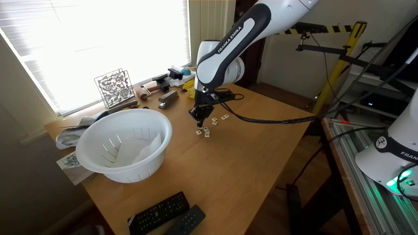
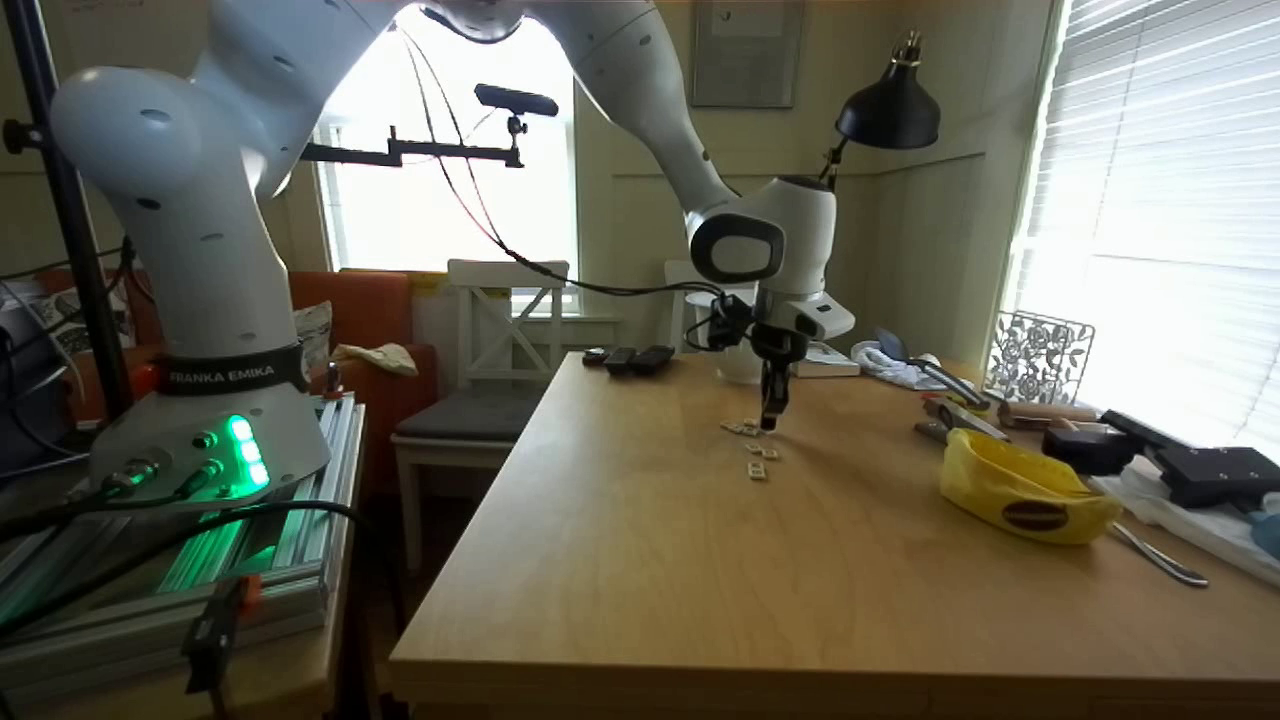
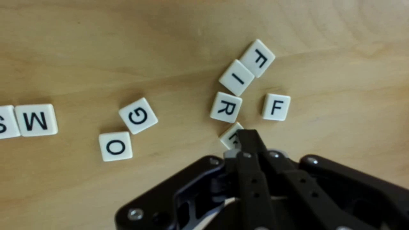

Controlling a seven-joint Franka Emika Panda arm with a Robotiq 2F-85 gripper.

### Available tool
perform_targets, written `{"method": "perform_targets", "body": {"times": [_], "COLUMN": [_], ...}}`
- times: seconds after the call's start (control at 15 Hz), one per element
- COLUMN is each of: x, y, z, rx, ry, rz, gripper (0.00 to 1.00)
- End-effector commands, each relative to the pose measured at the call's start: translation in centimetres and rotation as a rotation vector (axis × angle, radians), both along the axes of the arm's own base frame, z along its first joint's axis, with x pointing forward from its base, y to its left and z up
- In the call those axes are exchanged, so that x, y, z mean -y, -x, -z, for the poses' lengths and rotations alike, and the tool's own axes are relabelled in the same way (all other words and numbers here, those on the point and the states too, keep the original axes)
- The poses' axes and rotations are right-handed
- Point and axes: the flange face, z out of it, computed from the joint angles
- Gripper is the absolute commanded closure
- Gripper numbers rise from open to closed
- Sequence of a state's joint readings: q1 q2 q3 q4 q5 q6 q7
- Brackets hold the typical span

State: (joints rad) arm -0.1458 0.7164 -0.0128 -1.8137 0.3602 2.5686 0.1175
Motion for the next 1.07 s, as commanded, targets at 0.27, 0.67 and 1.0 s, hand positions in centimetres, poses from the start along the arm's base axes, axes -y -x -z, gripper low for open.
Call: {"method": "perform_targets", "body": {"times": [0.27,0.67,1.0], "x": [-0.28,-0.51,-0.49], "y": [1.83,2.13,2.37], "z": [1.58,1.58,1.68], "rx": [-0.027,-0.023,-0.024], "ry": [0.063,0.078,0.084], "rz": [-0.089,-0.136,-0.142], "gripper": [1.00,1.00,1.00]}}
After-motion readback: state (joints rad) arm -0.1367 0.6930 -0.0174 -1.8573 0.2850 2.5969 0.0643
